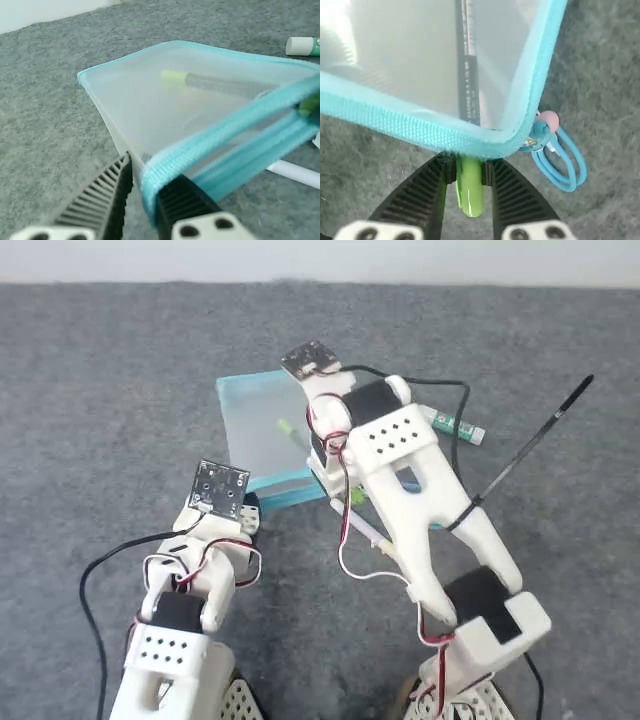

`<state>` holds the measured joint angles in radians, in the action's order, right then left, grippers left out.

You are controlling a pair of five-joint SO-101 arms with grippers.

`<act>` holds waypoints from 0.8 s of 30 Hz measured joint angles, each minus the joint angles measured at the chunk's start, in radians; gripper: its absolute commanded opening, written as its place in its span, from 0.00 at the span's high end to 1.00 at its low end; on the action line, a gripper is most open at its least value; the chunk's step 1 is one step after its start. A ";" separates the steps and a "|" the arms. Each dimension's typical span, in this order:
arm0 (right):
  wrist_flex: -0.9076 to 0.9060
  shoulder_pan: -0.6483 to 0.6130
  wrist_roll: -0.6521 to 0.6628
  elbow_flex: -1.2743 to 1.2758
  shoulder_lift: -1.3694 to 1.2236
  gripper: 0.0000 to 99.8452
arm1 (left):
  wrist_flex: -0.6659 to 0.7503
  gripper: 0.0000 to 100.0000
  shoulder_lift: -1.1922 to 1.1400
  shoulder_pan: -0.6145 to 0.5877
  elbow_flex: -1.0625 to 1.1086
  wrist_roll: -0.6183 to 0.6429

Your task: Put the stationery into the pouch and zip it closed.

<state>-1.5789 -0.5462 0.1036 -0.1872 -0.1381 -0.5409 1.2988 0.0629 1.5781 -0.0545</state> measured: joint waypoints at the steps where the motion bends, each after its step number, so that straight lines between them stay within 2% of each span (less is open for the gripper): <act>1: 0.000 0.000 0.000 -0.014 -0.009 0.86 | 0.000 0.99 0.000 0.000 0.000 0.000; 5: 0.000 0.000 -0.006 -0.038 -0.017 0.78 | 0.000 0.99 0.000 -0.002 0.000 0.000; 13: -0.054 0.000 0.043 -0.049 0.012 0.79 | 0.000 0.99 0.000 0.002 0.000 0.000; 20: -0.144 0.002 0.157 -0.051 0.213 0.79 | 0.000 0.99 0.000 -0.029 0.000 -0.008; 24: -0.164 -0.028 0.173 -0.051 0.321 0.79 | 0.000 0.99 0.000 -0.029 0.000 -0.008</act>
<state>-1.7430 -0.5738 0.2770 -0.2378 0.1826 -0.5409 1.2988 0.0338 1.5781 -0.0621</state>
